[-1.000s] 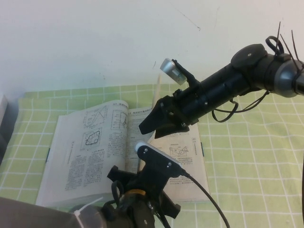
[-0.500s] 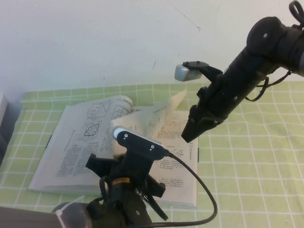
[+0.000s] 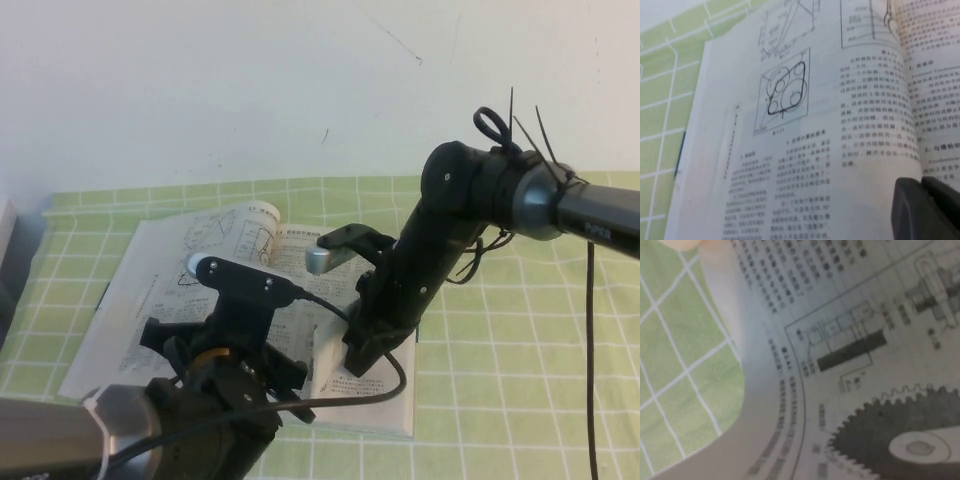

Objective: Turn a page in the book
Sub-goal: Open the closed book

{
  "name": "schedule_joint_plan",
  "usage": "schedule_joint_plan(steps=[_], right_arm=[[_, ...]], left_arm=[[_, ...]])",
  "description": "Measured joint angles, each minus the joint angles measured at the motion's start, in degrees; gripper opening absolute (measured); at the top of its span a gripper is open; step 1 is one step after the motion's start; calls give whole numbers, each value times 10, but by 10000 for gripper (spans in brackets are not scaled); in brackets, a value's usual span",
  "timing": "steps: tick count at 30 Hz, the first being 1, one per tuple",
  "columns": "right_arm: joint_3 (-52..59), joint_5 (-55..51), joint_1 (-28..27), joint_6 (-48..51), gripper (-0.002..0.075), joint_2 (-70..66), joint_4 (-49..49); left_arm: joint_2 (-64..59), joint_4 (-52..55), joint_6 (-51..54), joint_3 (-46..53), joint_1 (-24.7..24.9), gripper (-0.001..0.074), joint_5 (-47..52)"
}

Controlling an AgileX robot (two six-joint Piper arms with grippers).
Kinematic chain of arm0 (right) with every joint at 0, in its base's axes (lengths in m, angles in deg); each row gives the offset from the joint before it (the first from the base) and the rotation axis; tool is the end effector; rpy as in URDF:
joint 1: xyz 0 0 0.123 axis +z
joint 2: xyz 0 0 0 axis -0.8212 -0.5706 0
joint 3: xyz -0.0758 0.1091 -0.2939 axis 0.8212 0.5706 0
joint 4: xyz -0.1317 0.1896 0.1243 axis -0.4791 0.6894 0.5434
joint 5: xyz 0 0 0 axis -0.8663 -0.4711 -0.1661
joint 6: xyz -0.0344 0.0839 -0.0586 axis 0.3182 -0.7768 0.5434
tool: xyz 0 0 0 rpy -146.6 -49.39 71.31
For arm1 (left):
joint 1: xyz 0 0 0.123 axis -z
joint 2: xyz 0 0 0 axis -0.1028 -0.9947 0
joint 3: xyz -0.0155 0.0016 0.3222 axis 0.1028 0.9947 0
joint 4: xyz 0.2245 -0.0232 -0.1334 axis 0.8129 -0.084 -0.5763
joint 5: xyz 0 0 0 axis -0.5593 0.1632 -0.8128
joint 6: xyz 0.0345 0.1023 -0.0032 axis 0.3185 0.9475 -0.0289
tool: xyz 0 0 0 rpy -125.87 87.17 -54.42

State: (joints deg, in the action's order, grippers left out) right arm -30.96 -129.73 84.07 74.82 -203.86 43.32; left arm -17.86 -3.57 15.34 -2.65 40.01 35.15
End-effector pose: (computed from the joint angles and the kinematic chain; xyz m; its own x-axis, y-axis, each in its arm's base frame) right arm 0.4077 0.2828 0.1484 -0.6309 -0.7298 -0.2635 -0.7602 0.5135 0.3981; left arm 0.2754 -0.1776 0.1881 -0.5550 0.2304 -0.7993 0.0198 0.9643 0.2642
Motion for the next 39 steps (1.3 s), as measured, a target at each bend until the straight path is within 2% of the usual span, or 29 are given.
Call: schedule_joint_plan(steps=[9, 11, 16, 19, 26, 33, 36, 39], right_arm=[[-2, 40, 21, 4, -1, -1, 0], [-2, 41, 22, 5, -1, -1, 0], [-2, 45, 22, 3, -1, -1, -1], [-2, 68, 23, -8, -1, 3, -15], [-2, 169, 23, -25, -1, 22, -64], [-2, 203, 22, -157, -1, 24, -194], [-2, 228, 18, -157, -1, 24, -166], [-2, 243, 18, -94, -1, 24, -71]], left_arm=[[45, -54, 54, 0, 3, -4, 40], [78, -66, 69, 0, 9, -4, 85], [154, -76, 111, 1, 13, -4, 302], [164, -76, 117, 1, 13, -4, 370], [150, -76, 121, 1, 13, -4, 398], [131, -76, 122, 1, 13, -4, 396], [119, -76, 122, 1, 13, -4, 379], [101, -76, 122, 1, 13, -4, 364]])
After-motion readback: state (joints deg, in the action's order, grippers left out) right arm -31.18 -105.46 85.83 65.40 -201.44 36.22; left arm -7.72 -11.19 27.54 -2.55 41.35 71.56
